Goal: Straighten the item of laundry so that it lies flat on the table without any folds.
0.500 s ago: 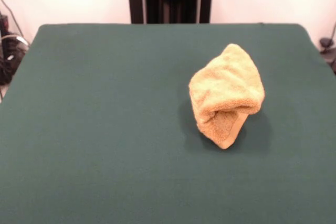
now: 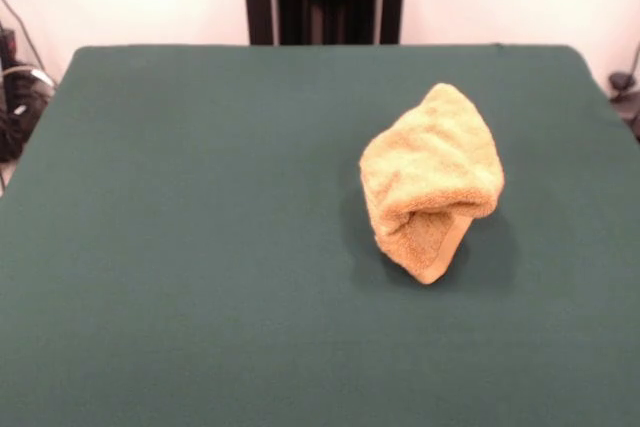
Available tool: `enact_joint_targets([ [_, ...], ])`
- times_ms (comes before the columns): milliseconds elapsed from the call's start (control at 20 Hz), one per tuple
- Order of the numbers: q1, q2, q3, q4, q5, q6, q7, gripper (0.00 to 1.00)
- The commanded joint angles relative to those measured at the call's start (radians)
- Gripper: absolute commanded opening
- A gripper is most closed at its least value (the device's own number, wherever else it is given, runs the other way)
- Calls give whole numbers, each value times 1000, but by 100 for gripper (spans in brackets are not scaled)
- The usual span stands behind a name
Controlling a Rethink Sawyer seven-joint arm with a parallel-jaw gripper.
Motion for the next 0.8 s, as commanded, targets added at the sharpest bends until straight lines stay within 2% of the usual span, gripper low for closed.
enact_joint_targets([
  [50, 13, 215, 18, -111, 45, -138, 288, 100],
  [250, 16, 303, 19, -159, 64, -202, 286, 100],
  [550, 7, 440, 24, -275, 81, -240, 239, 100],
  [800, 38, 517, 9, -366, 109, -246, 250, 100],
])
